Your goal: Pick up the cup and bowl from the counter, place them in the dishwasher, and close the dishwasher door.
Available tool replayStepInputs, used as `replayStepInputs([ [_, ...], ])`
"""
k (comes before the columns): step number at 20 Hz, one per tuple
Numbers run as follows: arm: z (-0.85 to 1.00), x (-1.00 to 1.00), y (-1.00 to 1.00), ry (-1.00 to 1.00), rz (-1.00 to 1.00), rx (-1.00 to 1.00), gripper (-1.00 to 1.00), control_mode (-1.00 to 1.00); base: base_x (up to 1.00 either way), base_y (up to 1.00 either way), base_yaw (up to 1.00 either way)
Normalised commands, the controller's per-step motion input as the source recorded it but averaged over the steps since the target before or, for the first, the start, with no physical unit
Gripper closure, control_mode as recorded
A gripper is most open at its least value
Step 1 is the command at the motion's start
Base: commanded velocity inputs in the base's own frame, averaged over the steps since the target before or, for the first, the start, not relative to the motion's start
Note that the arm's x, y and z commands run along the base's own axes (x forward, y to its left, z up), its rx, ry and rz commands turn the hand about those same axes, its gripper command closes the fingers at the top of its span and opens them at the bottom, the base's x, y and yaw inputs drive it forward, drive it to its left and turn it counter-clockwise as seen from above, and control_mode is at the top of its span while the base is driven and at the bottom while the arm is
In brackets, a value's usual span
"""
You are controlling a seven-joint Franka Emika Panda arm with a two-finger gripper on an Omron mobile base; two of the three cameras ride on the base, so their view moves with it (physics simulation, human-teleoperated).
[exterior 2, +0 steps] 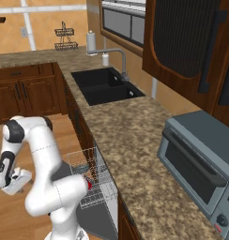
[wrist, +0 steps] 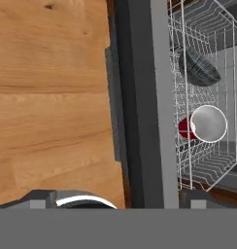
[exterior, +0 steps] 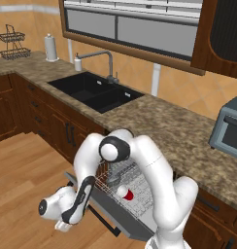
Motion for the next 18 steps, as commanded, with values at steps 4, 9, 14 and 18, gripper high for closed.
replayStepInputs([
  [4, -0.71, 0.61, 0.02, 0.05, 0.09, -0.21, -1.00, -1.00, 0.00, 0.00, 0.00],
  [9, -0.99, 0.33, 0.11, 0.01, 0.20, -0.23, -1.00, -1.00, 0.00, 0.00, 0.00],
  [14, -0.79, 0.43, -0.15, 0.00, 0.15, -0.12, -1.00, -1.00, 0.00, 0.00, 0.00],
  [18, -0.62, 0.72, -0.35, 0.07, 0.10, -0.08, -1.00, -1.00, 0.00, 0.00, 0.00],
])
